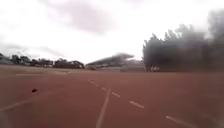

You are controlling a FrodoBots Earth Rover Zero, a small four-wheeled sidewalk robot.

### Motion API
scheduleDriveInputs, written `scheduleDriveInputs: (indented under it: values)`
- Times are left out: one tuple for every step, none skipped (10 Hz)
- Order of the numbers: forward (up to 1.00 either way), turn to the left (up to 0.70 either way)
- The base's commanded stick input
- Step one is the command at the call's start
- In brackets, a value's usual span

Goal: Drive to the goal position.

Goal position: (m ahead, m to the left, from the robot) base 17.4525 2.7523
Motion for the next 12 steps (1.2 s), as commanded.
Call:
scheduleDriveInputs:
  values:
    - [1.0,0.0]
    - [1.0,0.0]
    - [1.0,0.0]
    - [1.0,0.0]
    - [1.0,0.0]
    - [1.0,0.0]
    - [1.0,0.0]
    - [1.0,0.0]
    - [1.0,0.0]
    - [1.0,0.0]
    - [1.0,0.0]
    - [1.0,0.0]
